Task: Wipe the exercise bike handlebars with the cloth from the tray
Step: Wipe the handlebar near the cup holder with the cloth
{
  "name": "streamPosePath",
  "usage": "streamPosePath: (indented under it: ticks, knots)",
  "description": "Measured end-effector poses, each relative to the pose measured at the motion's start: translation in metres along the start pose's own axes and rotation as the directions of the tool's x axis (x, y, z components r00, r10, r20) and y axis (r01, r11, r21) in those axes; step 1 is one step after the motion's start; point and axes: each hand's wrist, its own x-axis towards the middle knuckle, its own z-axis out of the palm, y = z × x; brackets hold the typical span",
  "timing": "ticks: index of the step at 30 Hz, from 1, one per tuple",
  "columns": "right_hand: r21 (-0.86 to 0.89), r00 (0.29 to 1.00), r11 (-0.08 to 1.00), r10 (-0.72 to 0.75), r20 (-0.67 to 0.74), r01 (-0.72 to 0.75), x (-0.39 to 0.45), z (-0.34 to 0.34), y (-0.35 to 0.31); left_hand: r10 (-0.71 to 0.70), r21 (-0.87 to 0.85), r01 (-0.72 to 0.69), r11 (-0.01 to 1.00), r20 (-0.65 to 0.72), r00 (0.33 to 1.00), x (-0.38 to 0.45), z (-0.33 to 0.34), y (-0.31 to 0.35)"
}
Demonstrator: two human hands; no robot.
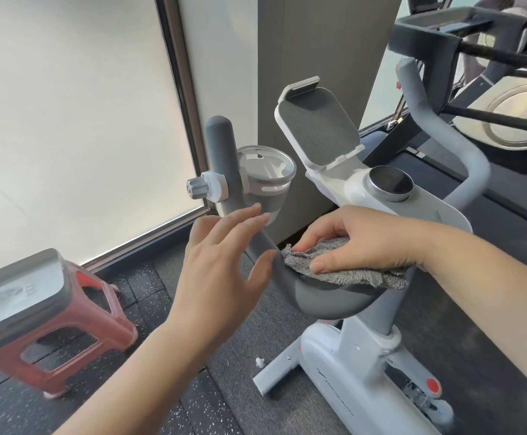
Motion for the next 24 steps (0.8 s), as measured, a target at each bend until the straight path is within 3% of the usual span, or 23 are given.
streamPosePath:
  ticks: [6, 14, 24]
  knots:
    - [-0.059, 0.992, 0.998, -0.010, 0.127, 0.018, -0.013, -0.002, 0.008, 0.012, 0.059, -0.013, 0.998, 0.022, 1.000, -0.008, 0.008, 0.006]
    - [-0.308, 0.973, 0.951, 0.092, 0.212, -0.023, -0.018, -0.006, 0.002, -0.026, 0.072, 0.025, 0.997, 0.015, 1.000, -0.011, 0.012, 0.012]
    - [-0.464, 0.972, 0.883, 0.165, 0.165, -0.071, -0.026, -0.019, 0.005, -0.054, 0.055, 0.053, 0.997, 0.029, 0.998, -0.013, 0.013, 0.013]
